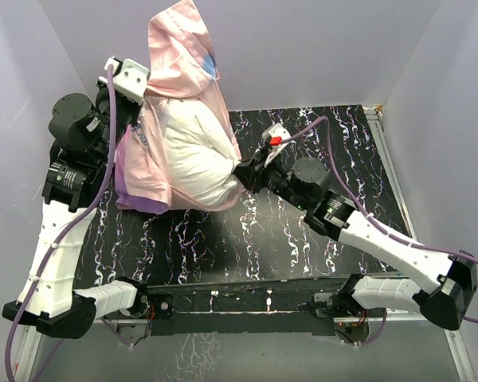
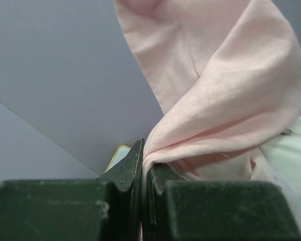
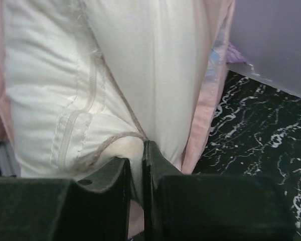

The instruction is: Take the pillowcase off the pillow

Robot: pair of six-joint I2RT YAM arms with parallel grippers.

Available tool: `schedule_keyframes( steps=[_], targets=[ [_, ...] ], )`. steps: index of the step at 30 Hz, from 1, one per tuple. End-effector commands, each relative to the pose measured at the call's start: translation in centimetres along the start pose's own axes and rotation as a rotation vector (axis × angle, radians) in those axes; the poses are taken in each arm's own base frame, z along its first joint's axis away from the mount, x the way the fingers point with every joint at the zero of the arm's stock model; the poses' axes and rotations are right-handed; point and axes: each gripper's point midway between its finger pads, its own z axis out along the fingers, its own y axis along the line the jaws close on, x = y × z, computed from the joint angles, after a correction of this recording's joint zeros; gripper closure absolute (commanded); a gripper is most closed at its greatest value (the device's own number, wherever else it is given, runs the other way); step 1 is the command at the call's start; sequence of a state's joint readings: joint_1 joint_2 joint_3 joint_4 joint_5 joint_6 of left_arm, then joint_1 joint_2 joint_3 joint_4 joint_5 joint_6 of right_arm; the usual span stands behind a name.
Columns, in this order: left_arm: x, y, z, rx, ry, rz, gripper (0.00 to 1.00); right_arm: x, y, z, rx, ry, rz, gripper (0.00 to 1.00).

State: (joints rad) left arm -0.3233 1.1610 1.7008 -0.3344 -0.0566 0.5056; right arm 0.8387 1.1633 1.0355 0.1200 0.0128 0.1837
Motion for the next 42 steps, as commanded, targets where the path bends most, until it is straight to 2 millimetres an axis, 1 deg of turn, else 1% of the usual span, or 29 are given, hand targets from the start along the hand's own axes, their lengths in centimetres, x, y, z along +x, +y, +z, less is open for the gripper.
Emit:
schedule_keyframes(
  steps=[1,4,5,7,8,9,11,13,15,16,18,21,23,25,26,28,29,31,33,35,36,38,42],
  targets=[
    [-3.5,5.8,-0.2,-0.276,-0.125,-0.047,1.0,0.7,1.8,-2.5,-0.109,0.022,-0.032,0.92],
    [-2.3,4.4,1.6,-0.229,-0.093,-0.097,1.0,2.3,2.1,-3.8,-0.133,0.054,-0.025,0.92],
    [-1.9,3.6,2.1,-0.192,-0.085,-0.122,1.0,2.6,2.3,-4.2,-0.147,0.062,-0.027,0.92],
    [-1.6,0.6,2.9,-0.045,-0.074,-0.179,1.0,3.4,2.3,-4.3,-0.151,0.101,-0.029,0.91],
    [-1.2,-1.2,3.1,0.038,-0.052,-0.228,1.0,3.0,2.2,-4.3,-0.143,0.104,-0.033,0.8],
    [-0.7,-2.8,3.2,0.11,-0.026,-0.271,1.0,2.1,2.2,-4.1,-0.135,0.093,-0.04,0.69],
    [0.2,-5.7,3.3,0.235,0.021,-0.345,1.0,-1.2,2.2,-3.8,-0.115,0.026,-0.057,0.51],
    [1.1,-7.5,3.3,0.3,0.06,-0.402,1.0,-4.5,2.2,-3.5,-0.092,-0.043,-0.071,0.39],
    [1.9,-8.7,3.2,0.344,0.091,-0.431,1.0,-7.4,2.0,-3.0,-0.059,-0.087,-0.077,0.23],
    [2.3,-9.2,3.1,0.364,0.106,-0.441,1.0,-8.7,2.0,-2.8,-0.046,-0.102,-0.079,0.17],
    [2.7,-9.8,2.8,0.388,0.121,-0.45,1.0,-10.8,2.0,-2.5,-0.03,-0.119,-0.082,0.09],
    [2.9,-10.3,2.5,0.413,0.133,-0.446,1.0,-12.7,1.6,-1.8,0.017,-0.124,-0.072,0.02],
    [2.8,-10.3,2.3,0.422,0.131,-0.44,1.0,-13.4,0.7,-1.1,0.075,-0.116,-0.052,0.02],
    [2.7,-10.3,2.2,0.426,0.129,-0.428,1.0,-13.5,-0.1,-0.1,0.135,-0.087,-0.043,0.01],
    [2.8,-10.4,2.1,0.43,0.13,-0.427,1.0,-13.9,-0.4,0.4,0.154,-0.088,-0.043,0.02],
    [2.9,-10.5,2.1,0.433,0.134,-0.424,1.0,-14.3,-0.1,1.5,0.145,-0.092,-0.038,0.02],
    [2.9,-10.5,2.0,0.433,0.133,-0.424,1.0,-14.5,0.4,2.0,0.121,-0.094,-0.035,0.02],
    [2.9,-10.4,1.9,0.429,0.128,-0.419,1.0,-13.7,0.7,3.2,0.1,-0.06,-0.03,0.02],
    [2.9,-10.1,1.8,0.417,0.125,-0.41,1.0,-12.2,0.8,3.8,0.088,-0.007,-0.023,0.02],
    [2.8,-9.9,1.6,0.412,0.119,-0.397,1.0,-10.6,1.2,3.4,0.057,0.017,-0.01,0.01],
    [2.7,-9.9,1.4,0.413,0.114,-0.393,1.0,-10.0,1.5,2.7,0.042,0.015,0.01,0.02],
    [2.7,-10.0,1.3,0.417,0.11,-0.391,1.0,-8.3,1.7,1.9,0.019,0.027,0.04,0.02],
    [3.0,-10.2,1.7,0.422,0.114,-0.389,1.0,-5.2,1.6,1.3,0.011,0.082,0.067,0.02]
  ],
)
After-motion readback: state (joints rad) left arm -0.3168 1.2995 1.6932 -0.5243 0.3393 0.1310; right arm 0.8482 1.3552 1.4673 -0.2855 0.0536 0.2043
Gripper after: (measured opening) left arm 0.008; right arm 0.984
